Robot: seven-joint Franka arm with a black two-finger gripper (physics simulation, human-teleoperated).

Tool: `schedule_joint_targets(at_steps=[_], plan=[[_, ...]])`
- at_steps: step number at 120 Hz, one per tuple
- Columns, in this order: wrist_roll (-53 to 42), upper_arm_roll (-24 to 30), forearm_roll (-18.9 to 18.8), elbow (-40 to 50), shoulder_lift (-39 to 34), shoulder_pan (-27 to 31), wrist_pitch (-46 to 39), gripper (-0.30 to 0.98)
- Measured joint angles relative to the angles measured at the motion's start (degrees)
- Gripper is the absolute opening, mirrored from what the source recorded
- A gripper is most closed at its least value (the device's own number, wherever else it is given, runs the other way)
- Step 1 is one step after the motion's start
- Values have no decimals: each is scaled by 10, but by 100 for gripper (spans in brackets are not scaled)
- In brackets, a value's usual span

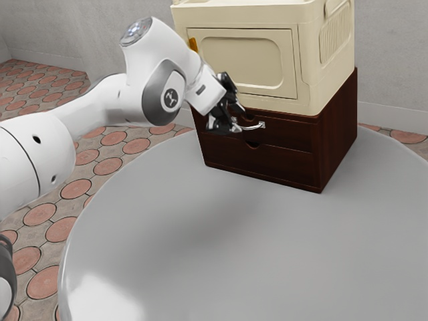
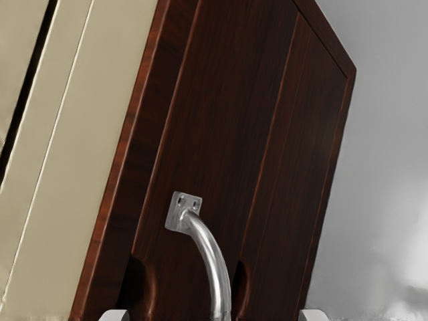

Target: Pull the drawer handle with one arm to open the drawer

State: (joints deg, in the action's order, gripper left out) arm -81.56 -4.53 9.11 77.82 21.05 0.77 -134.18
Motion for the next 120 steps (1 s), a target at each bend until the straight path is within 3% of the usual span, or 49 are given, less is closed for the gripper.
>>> schedule_joint_targets(at_steps=[40,120], plan=[[-18,-4,-20,34,-2,17,-77,25],[-80,23,-32,71,-7,14,-118,20]])
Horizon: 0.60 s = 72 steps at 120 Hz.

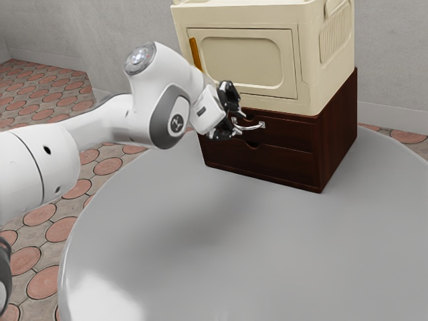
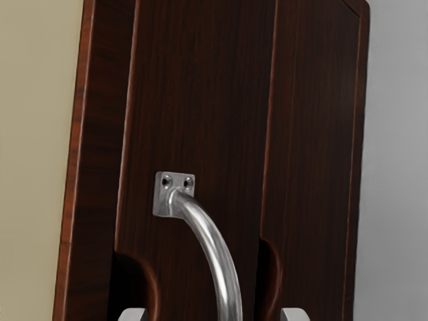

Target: Pull the drawer handle with one arm to open the drawer

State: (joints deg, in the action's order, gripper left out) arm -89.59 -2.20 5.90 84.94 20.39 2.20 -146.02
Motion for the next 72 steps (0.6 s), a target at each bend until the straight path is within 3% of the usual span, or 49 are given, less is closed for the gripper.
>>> schedule_joint_targets(at_steps=[72], plan=[[-22,0,2,14,6,1,-12,14]])
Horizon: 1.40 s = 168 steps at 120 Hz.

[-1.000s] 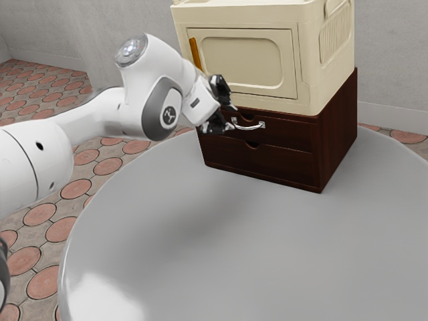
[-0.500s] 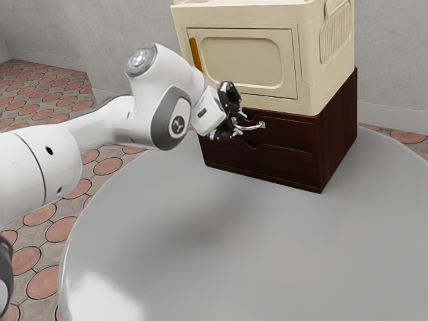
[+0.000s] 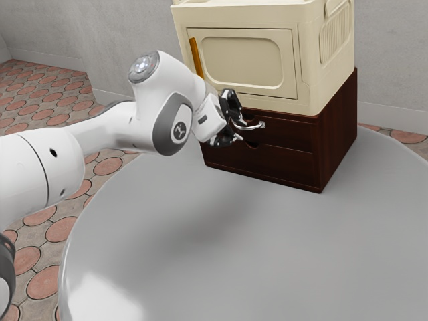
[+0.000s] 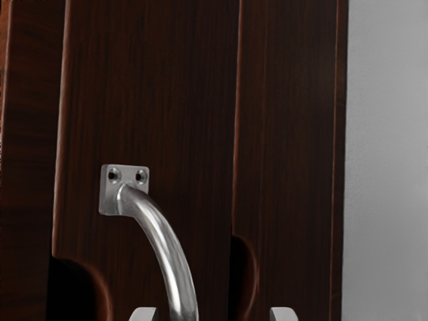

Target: Pull the drawer handle with one arm to open the drawer

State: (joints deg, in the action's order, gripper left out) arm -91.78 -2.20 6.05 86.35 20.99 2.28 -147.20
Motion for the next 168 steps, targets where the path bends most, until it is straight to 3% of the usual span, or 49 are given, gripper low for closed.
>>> schedule_joint_targets(at_steps=[55,168], plan=[[-5,0,2,5,-1,-1,-7,-1],[-9,1,4,74,-54,-2,-7,-7]])
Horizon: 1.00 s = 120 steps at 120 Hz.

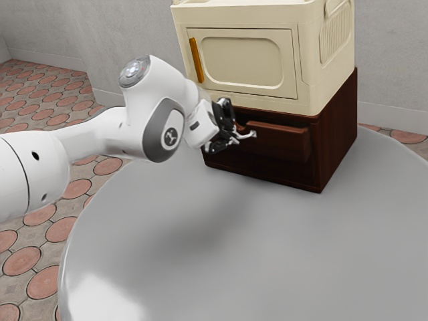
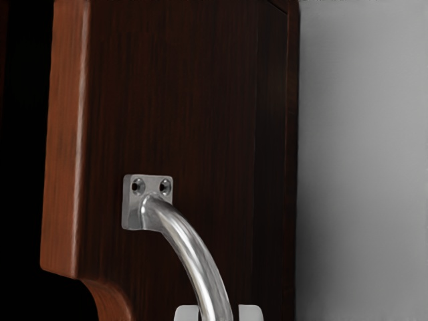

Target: Pull the drawer handle with one arm to open the drawer

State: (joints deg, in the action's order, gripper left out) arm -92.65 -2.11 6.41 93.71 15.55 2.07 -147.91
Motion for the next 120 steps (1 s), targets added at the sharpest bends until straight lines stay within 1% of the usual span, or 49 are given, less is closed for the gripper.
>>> schedule_joint_targets(at_steps=[46,120], plan=[[0,0,0,42,-33,-1,0,-8],[-1,0,-1,140,-111,-2,-4,-7]])
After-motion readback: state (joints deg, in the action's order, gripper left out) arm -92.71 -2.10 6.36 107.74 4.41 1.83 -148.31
